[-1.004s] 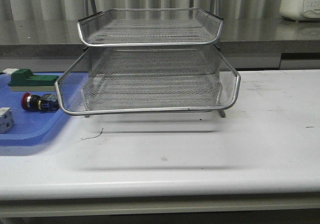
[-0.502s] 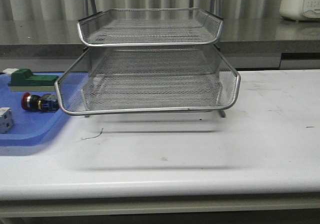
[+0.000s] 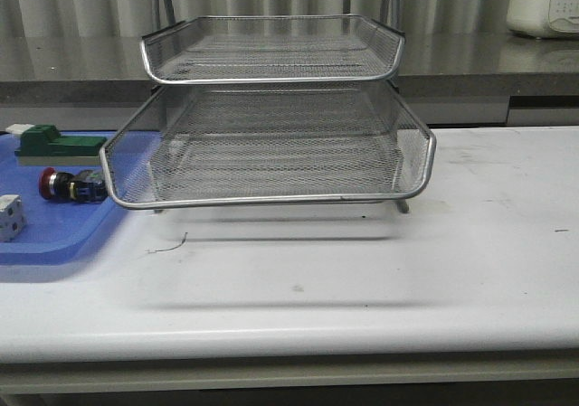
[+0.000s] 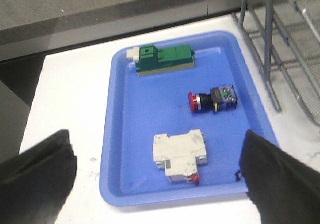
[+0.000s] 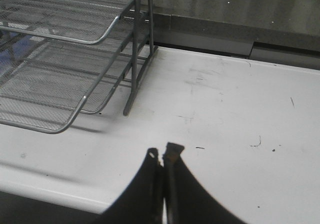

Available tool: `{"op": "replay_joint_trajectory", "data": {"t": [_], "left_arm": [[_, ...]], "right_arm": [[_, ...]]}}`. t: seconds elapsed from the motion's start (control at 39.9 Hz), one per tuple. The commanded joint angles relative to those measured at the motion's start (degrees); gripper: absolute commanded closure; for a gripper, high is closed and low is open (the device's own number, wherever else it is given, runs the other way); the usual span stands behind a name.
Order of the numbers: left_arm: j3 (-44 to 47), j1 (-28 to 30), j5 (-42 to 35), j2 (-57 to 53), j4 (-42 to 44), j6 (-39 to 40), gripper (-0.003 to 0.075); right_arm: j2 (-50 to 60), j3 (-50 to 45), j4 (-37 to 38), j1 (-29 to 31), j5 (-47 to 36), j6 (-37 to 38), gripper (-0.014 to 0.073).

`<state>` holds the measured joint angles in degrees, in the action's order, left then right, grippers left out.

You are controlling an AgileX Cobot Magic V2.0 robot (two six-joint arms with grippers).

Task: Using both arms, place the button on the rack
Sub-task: 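Release the tier and raise the right gripper away from the rack, then lower the left gripper onto the red button and grasp its base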

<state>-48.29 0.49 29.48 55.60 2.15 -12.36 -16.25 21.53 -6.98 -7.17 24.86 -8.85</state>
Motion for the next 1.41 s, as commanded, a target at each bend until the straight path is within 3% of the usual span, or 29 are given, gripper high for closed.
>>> {"op": "replay_joint_trajectory", "data": {"t": [0.0,0.25,0.4,0.65,0.95,1.38], "left_arm": [[-8.59,-0.01,3.93,7.36,-0.03,-6.63,0.0103],[-24.78,-0.01,17.14,26.27,-0.83,-18.13,0.0103],[-29.88,-1.74,17.11,33.24,-1.71,-23.99,0.0103],[-39.46,-5.30,20.93,46.07,-2.15,-23.99,0.0103],[-48.56,-5.27,21.61,58.06,-4.56,-31.36,0.0103],[-59.90,-5.14,24.70,69.56,-8.08,-33.40,0.0103]], "right_arm": [[-0.35,1.50,0.37,-0.11,-4.64,-0.01,0.0654],[-0.35,1.50,0.37,-0.11,-4.64,-0.01,0.0654],[-0.35,1.50,0.37,-0.11,-4.64,-0.01,0.0654],[-0.35,1.50,0.37,-0.11,-4.64,-0.01,0.0654],[-0.35,1.50,0.37,-0.11,-4.64,-0.01,0.0654],[-0.35,1.50,0.37,-0.11,-4.64,-0.01,0.0654]]}}
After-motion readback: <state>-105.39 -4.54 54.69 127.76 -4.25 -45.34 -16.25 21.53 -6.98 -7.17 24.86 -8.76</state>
